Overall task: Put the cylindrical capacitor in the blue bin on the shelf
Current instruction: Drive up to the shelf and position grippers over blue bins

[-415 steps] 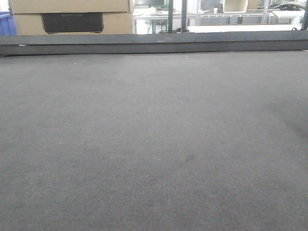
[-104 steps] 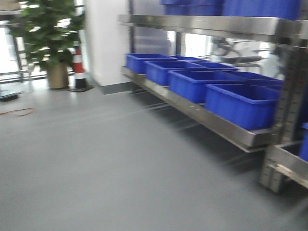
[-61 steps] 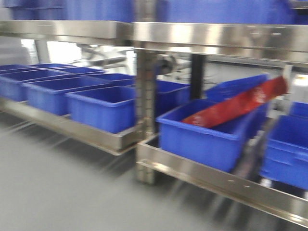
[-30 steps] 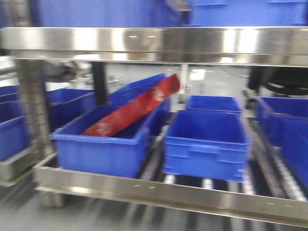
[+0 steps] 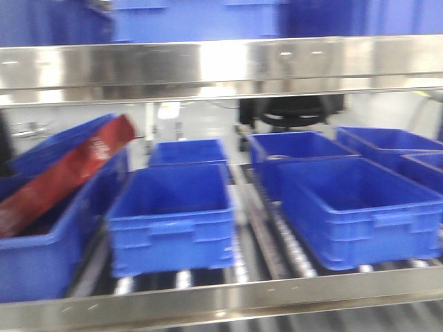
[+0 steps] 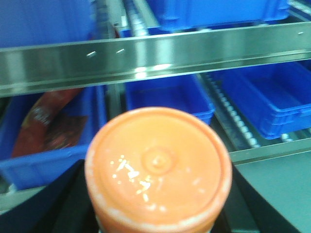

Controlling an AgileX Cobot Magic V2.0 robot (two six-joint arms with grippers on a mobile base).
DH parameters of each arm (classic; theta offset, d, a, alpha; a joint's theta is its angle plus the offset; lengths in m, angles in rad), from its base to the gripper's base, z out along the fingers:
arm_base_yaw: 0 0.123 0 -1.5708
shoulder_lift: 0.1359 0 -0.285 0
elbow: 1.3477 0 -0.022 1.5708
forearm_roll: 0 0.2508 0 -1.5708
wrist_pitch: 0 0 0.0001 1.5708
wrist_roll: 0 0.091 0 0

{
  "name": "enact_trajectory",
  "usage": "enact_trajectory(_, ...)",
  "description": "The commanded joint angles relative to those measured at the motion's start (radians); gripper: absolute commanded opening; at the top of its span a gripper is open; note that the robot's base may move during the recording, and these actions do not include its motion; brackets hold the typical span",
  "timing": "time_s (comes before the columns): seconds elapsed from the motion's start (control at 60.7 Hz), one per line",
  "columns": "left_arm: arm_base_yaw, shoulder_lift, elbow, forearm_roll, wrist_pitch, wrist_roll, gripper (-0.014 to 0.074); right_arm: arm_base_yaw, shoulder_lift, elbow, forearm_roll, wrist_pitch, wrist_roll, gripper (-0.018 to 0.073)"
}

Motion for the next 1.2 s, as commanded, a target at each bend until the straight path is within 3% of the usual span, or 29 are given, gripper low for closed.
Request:
enact_trajectory(0.0, -0.005, -0.004, 0.0, -0.004, -0.027, -0.005, -0.0111, 0.003, -0.005, -0.007, -0.005, -0.023, 0.0, -0.0154)
enact_trajectory(1.187, -0.005, -0.004, 0.0, -0.001, -0.026, -0.005, -0.0111, 0.003, -0.005, -0.007, -0.005, -0.023, 0.0, -0.0154)
